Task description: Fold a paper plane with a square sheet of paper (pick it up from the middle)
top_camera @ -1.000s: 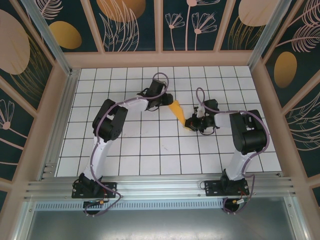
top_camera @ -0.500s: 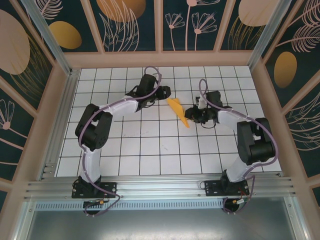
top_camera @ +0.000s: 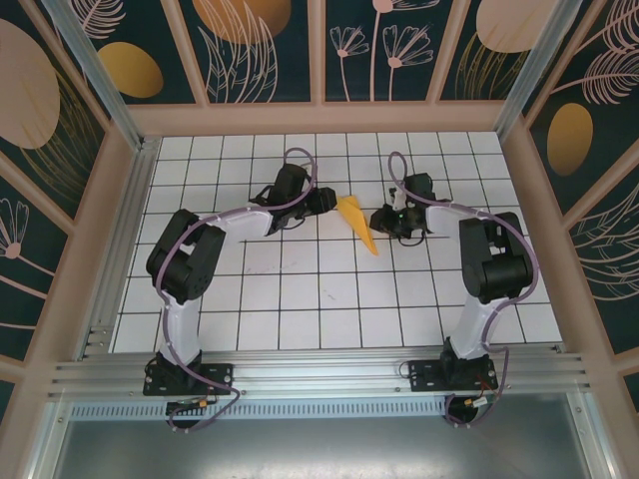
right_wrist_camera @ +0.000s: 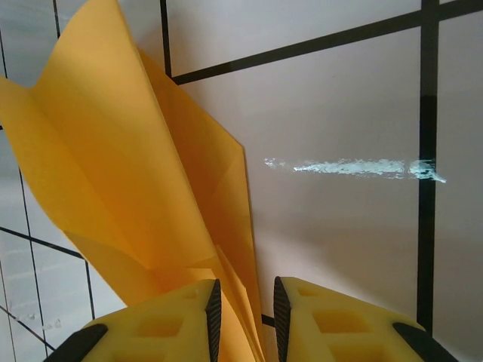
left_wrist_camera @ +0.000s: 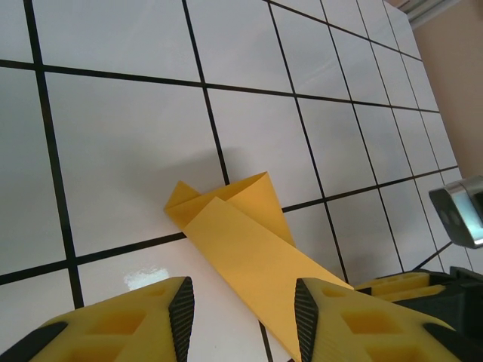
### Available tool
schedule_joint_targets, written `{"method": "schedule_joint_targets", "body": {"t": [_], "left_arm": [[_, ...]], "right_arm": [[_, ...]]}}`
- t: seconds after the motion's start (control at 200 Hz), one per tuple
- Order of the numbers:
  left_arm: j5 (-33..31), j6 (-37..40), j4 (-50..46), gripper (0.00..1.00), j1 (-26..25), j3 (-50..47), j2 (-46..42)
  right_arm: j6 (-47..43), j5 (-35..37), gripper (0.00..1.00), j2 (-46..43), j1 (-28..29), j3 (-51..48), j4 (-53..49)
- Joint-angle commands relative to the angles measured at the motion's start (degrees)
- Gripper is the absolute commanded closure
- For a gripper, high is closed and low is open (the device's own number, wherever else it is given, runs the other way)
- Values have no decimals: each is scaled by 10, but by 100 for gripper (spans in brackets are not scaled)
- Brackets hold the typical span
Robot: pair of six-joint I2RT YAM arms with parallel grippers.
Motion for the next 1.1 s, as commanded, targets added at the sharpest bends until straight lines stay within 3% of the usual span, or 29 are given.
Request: {"method": "schedule_joint_targets", "body": {"t": [0.0,0.37,0.59,0.941,0.996,1.096], "left_arm": [[13,-9,23,57,0,-14,-24],[22,-13,23,56,0,-15,-17],[13,-12,25,56,0,-23,-25],[-69,-23,38,56,0,-68,-65],[-90,-29,37,56,0,-79,-76],[-119,-33,36,56,0,-95,-94]], "right_arm": [[-20,-15,67,5,2,21,-5],[-46,-55,66,35,20,38,-21],[-54,-6,70,33,51,50,-45],[-64,170,82,62,145,112,-136],[-54,220,92,63,160,124,-151],[-35,299,100,54,180,142,-172]]}}
